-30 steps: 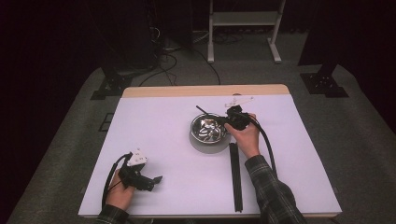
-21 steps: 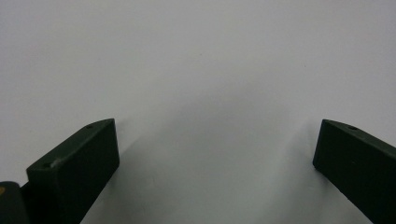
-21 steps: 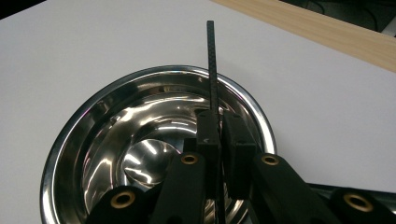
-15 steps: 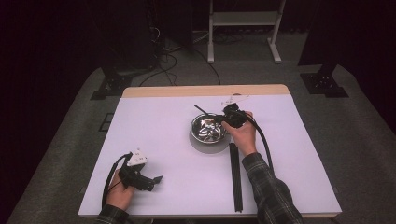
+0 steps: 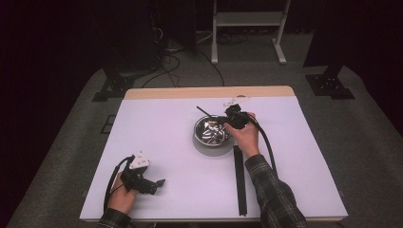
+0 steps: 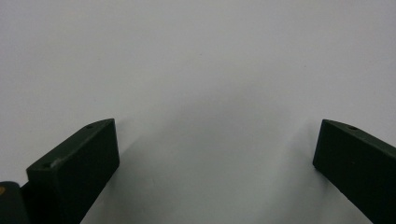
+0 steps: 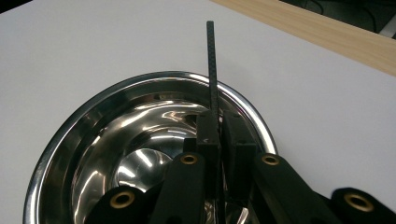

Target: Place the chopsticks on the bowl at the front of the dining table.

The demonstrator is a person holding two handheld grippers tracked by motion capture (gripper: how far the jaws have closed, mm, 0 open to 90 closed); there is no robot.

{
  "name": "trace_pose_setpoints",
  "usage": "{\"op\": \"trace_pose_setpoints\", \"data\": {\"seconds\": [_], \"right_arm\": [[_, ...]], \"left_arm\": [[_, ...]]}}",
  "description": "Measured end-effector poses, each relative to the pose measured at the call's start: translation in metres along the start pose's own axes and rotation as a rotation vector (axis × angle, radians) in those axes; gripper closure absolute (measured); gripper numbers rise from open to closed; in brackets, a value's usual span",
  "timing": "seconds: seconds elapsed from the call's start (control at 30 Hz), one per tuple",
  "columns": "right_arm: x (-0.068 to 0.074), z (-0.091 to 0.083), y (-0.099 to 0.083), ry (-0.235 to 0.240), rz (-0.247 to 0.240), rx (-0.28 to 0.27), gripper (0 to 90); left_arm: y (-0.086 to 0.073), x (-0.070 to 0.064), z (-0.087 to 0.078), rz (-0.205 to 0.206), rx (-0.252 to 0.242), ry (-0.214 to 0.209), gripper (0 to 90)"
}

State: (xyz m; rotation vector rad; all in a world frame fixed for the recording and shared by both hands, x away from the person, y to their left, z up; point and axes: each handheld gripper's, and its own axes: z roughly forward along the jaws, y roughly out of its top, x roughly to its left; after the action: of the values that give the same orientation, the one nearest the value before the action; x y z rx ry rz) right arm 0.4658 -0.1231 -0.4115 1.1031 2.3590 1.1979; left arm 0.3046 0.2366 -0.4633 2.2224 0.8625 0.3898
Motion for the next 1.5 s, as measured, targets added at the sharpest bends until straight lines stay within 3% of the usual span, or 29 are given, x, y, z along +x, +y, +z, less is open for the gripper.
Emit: {"op": "trace_pose_setpoints", "data": {"seconds": [0.5, 0.87, 1.5], "right_arm": [[0.002, 0.003, 0.000, 0.006, 0.000, 0.003, 84.9], [0.004, 0.000, 0.002, 0.009, -0.018, -0.008, 76.9], [0.007, -0.035, 0.001, 0.037, -0.027, -0.022, 71.9]], "left_arm": [[0.000, 0.000, 0.000, 0.000, 0.001, 0.000, 0.0], [0.000, 0.000, 0.000, 0.000, 0.000, 0.000, 0.0], [0.000, 0.000, 0.000, 0.000, 0.001, 0.000, 0.0]]}}
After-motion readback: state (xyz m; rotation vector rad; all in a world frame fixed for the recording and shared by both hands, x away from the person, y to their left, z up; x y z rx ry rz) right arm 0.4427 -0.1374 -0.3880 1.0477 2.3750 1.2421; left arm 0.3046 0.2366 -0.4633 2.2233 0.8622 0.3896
